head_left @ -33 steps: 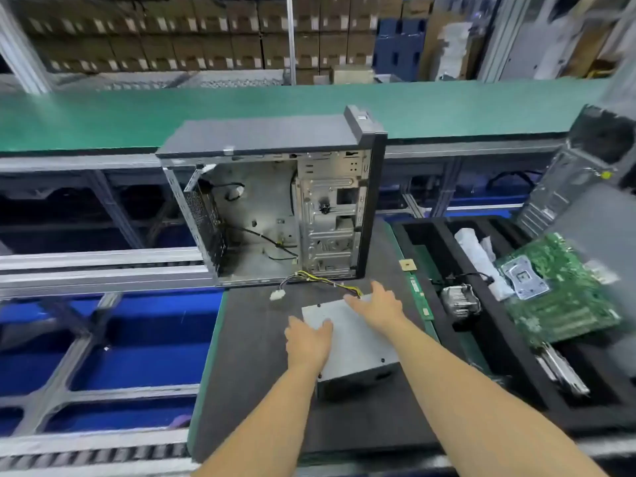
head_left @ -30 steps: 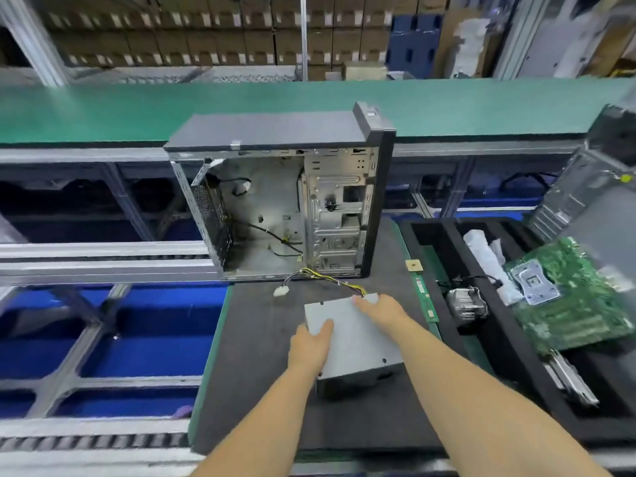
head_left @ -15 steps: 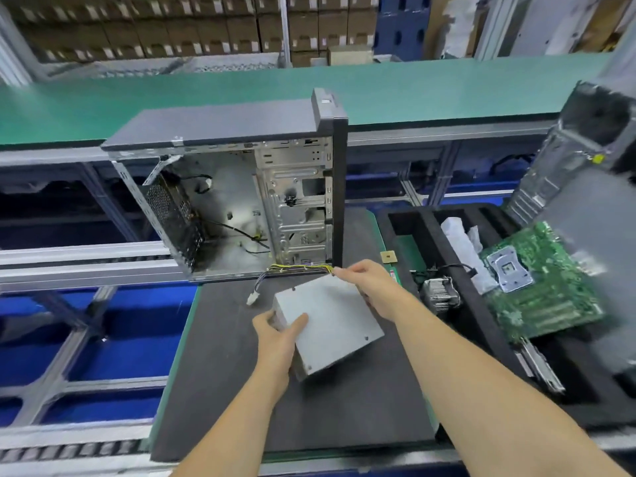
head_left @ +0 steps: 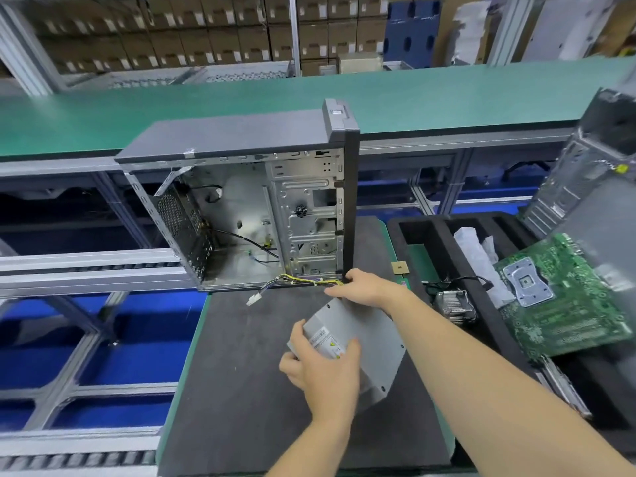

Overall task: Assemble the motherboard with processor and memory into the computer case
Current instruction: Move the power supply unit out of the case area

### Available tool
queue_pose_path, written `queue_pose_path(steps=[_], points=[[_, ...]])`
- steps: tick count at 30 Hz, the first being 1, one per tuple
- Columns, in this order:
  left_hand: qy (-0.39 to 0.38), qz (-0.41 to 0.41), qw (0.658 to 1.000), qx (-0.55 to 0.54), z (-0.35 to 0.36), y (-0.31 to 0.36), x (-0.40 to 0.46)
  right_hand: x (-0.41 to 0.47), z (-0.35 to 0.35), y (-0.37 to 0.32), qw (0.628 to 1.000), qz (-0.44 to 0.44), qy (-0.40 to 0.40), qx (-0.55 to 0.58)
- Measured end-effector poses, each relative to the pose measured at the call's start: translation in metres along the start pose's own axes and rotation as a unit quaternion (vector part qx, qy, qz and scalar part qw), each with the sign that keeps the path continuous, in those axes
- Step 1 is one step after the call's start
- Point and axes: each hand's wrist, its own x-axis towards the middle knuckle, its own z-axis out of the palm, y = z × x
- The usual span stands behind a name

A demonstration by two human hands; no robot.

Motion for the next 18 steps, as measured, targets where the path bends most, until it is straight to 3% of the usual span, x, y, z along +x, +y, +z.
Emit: queue_pose_path(steps=[8, 14, 18], points=[[-0.048, 0.008, 0.999, 0.002, -0.018, -0.011, 0.022, -0.003, 0.031, -0.009, 0.992, -0.051, 0.077, 0.089], [-0.058, -0.016, 0.994, -0.089, -0.037, -0.046, 0.021, -0.013, 0.060, -0.013, 0.992, -0.060, 0.110, 0.004], [-0.064, 0.058, 0.992, -0.090, -0.041, -0.063, 0.017, -0.021, 0.056, -0.014, 0.980, -0.119, 0.158, 0.022]])
